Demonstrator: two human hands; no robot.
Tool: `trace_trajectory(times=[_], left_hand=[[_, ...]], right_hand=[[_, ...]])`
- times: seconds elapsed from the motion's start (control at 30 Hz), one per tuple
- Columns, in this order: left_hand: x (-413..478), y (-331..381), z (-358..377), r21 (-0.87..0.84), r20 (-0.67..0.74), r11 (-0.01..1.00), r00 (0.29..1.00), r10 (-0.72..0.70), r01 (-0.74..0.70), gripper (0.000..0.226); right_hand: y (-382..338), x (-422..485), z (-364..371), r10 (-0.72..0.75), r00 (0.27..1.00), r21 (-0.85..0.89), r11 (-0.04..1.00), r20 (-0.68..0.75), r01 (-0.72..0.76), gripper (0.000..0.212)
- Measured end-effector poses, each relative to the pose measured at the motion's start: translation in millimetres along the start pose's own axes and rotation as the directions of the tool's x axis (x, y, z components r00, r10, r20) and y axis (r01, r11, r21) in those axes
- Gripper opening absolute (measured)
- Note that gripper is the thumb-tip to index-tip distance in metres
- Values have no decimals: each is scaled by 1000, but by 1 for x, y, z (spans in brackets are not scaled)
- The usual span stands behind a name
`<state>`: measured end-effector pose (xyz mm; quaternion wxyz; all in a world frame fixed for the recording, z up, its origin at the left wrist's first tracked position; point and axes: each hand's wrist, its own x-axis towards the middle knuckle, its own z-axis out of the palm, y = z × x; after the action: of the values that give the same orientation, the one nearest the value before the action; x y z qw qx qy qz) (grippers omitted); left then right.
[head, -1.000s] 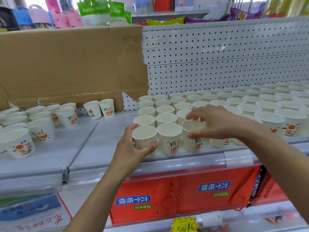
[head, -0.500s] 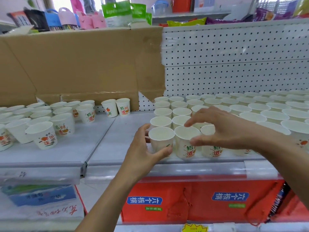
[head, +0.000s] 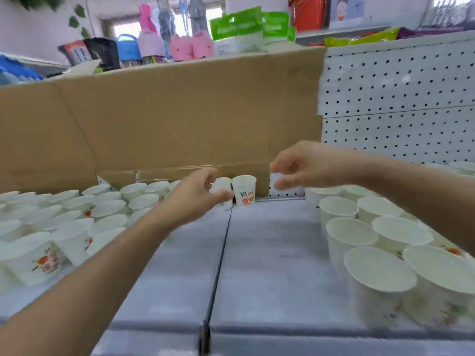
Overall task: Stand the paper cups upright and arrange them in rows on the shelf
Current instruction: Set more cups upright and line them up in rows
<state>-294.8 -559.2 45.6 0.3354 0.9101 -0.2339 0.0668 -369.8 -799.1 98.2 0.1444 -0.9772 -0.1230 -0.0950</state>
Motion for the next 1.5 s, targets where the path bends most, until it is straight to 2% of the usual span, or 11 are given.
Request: trace_trajectory(times=[0.07, 0.23, 0.37, 0.47, 0.6, 0.87, 0.97, 1.13, 1.27, 1.4, 1.5], left_hand=[[38, -12, -14, 92, 57, 996, 998, -5, -1, 42], [106, -27, -19, 264, 280, 964, 953, -113, 37, 40], [139, -46, -7, 240, 362, 970, 922, -135, 48, 42], [147, -57, 2, 181, 358, 983, 930, -83, 18, 37], [154, -66, 11, 147, 322, 989, 947, -22, -27, 46], [144, -39, 27, 238, 201, 969, 979, 18, -67, 59], [140, -18, 38, 238, 169, 968, 985, 41, -81, 56], [141, 5, 61, 341, 149, 932, 986, 71, -119, 51], [144, 12, 71, 409, 120, 905, 990, 75, -118, 55], [145, 10, 74, 414, 96, 905, 993, 68, -102, 62], [145, 5, 72, 351, 109, 931, 992, 61, -96, 65]], right_hand=[[-1, 46, 12, 64, 997, -24, 998, 45, -63, 39], [5, 126, 48, 244, 962, -30, 970, 121, -242, 57], [12, 159, 74, 320, 935, 37, 944, 151, -329, 40], [15, 166, 83, 313, 943, 64, 945, 110, -321, 39], [13, 167, 87, 309, 946, 43, 948, 98, -314, 51], [30, 146, 64, 326, 941, -70, 944, 92, -321, 54], [48, 129, 49, 356, 932, -109, 931, 62, -348, 57], [71, 112, 52, 376, 926, -158, 917, 41, -366, 39], [77, 108, 53, 337, 940, -163, 931, 52, -325, 55], [78, 108, 47, 313, 938, -169, 943, 152, -287, 49], [80, 108, 50, 296, 934, -286, 929, 201, -233, 34]])
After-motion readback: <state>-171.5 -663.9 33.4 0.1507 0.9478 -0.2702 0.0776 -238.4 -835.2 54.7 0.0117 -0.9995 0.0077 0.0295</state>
